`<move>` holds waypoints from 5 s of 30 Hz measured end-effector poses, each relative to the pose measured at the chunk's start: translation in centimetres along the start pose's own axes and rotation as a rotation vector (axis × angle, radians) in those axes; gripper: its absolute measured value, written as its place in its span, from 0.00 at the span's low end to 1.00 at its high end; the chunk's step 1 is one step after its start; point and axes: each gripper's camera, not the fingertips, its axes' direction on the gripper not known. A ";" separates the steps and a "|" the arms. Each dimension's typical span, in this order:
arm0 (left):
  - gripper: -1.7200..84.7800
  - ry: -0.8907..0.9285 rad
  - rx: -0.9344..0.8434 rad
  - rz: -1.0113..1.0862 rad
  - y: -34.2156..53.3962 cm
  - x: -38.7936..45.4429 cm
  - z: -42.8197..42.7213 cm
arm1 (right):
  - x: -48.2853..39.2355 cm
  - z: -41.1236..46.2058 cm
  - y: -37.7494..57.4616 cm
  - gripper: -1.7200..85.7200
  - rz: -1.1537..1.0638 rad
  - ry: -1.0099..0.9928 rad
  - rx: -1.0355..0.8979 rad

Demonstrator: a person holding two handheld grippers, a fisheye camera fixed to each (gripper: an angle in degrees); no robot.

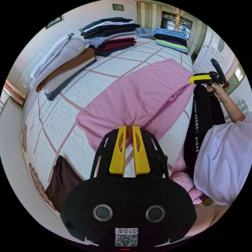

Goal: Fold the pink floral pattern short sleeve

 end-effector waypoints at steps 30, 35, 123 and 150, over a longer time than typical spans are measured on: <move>0.09 -0.241 0.202 0.706 -18.7 35.9 6.8 | 7.1 -5.6 18.5 0.05 0.355 -0.123 0.333; 0.07 0.115 0.131 0.485 -21.0 28.7 7.3 | 6.7 -6.4 17.7 0.05 0.346 -0.113 0.349; 0.17 1.187 0.871 -1.013 30.5 -2.2 22.8 | 6.8 10.0 -22.6 0.08 0.188 -1.019 -0.067; 0.10 0.985 0.829 -0.773 29.0 -10.8 14.6 | 8.1 21.0 -22.3 0.09 0.392 -1.301 -0.008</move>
